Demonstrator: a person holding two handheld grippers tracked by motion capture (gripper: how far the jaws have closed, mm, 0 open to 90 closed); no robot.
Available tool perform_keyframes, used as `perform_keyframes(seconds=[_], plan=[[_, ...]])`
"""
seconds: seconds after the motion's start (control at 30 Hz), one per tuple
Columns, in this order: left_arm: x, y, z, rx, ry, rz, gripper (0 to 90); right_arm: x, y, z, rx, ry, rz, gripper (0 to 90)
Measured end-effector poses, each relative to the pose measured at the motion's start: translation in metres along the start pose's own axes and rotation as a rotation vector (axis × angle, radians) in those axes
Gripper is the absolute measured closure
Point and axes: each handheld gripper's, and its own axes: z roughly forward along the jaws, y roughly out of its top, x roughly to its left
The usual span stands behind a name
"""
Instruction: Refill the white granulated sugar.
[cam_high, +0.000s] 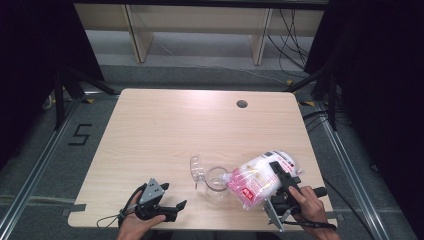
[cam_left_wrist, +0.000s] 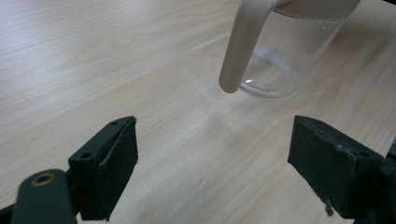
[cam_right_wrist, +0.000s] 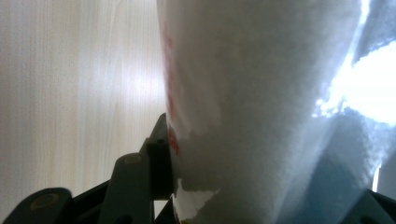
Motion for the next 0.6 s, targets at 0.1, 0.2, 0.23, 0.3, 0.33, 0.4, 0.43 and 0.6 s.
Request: perform_keyframes(seconds=[0.1,0.2,0.23,0.3,0.33,0.4,0.43,0.6], plan=[[0.0001,0.0003,-0.0002,-0.002,-0.002,-0.003,15.2,0.001,0.0,0.0001,0.011,-0.008,-0.011,54.0],[0.0001,0.0008,-0.0007,0.005,0.001,0.016,15.2,-0.0017,0.0011,-0.0013,0.009,-0.012,-0.035,54.1],[-0.0005,0.0007,-0.0004,0.001,-0.001,0.013,15.3,0.0024,0.0003,-0.002,0.024,-0.001,0.019,54.1],[-0.0005,0.0004,-0.0003,0.002,0.0,0.004,15.3,0.0002,0.0006,-0.0019,0.017,-0.011,-0.031,54.2],[0.0,0.0006,-0.0008,0.003,0.001,0.012,15.2,0.0002,0.0005,-0.0019,0.016,-0.016,-0.036,54.2],[0.0,0.0004,-0.0005,0.002,0.001,0.001,15.3,0.0016,-0.0004,-0.0018,0.01,-0.018,-0.017,54.3],[0.0,0.0004,-0.0005,0.001,0.001,0.001,15.3,0.003,-0.0006,-0.0027,0.024,-0.011,-0.004,54.3],[-0.0008,0.0001,-0.0009,0.005,0.001,0.008,15.2,-0.0026,0.0001,-0.0047,0.021,-0.033,-0.081,54.5]])
